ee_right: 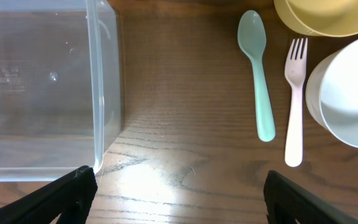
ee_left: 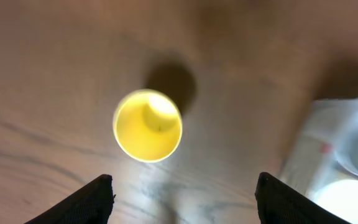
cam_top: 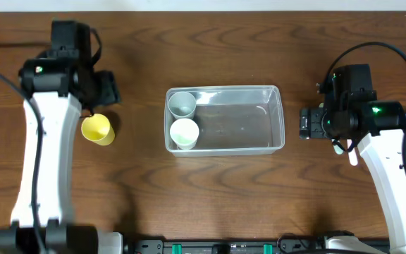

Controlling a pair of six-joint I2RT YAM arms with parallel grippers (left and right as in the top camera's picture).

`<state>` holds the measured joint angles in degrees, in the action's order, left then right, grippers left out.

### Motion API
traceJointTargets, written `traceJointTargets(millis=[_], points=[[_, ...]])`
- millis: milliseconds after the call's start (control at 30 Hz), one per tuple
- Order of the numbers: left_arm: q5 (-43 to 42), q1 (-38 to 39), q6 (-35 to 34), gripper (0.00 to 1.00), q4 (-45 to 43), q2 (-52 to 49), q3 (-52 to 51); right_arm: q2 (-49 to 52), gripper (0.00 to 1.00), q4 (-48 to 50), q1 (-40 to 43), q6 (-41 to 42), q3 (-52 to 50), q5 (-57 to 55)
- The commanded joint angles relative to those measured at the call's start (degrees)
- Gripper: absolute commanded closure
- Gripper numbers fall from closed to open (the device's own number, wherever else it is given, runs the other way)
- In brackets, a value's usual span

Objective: Pack container
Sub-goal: 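Release the white cup and move the left gripper to the yellow cup, then grasp the yellow cup and place it in the box center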

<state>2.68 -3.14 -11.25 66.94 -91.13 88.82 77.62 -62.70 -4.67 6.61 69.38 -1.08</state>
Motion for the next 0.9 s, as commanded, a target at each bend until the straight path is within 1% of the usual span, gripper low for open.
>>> traceJointTargets(millis=[0,100,200,267,300,367,400,433,467,567,733,867], points=[[-3.78,-1.97,-2.23,0.26,-2.21,-3.65,-6.93,0.31,0.12,0.09,0.63,0.63,0.68,-0.39],[-3.80,-2.38,-2.23,0.26,-5.86,-7.32,-12.00,0.31,0.12,0.00,0.63,0.63,0.68,-0.39],[-3.80,-2.32,-2.19,0.26,-8.04,-11.63,-14.60,0.31,0.12,0.02,0.63,0.63,0.68,-0.39],[-3.80,-2.32,-2.19,0.31,-8.13,-14.05,-14.71,0.31,0.12,0.00,0.63,0.63,0.68,-0.39],[-3.80,-2.32,-2.19,0.36,-8.13,-14.80,-14.71,0.31,0.12,-0.09,0.63,0.63,0.68,-0.39],[-3.78,-2.32,-2.16,0.49,-8.20,-15.41,-14.71,0.31,0.12,-0.37,0.63,0.63,0.68,-0.39],[-3.78,-2.32,-2.10,0.60,-8.35,-15.34,-14.69,0.31,0.12,-0.42,0.63,0.63,0.68,-0.39],[-3.76,-2.32,-1.88,0.76,-8.41,-15.02,-14.64,0.31,0.12,-0.52,0.63,0.63,0.68,-0.39],[-3.76,-2.32,-1.49,0.89,-8.44,-14.62,-14.43,0.31,0.12,-0.52,0.63,0.63,0.68,-0.39],[-3.76,-2.29,-1.49,0.94,-8.33,-13.14,-13.68,0.31,0.13,-0.48,0.63,0.63,0.68,-0.39],[-3.78,-1.33,-1.49,0.94,-6.97,-8.55,-11.85,0.31,0.12,-0.79,0.63,0.63,0.68,-0.39],[-3.78,2.80,-1.36,0.94,-3.65,-2.49,-7.63,0.31,0.12,-0.74,0.63,0.63,0.68,-0.42]])
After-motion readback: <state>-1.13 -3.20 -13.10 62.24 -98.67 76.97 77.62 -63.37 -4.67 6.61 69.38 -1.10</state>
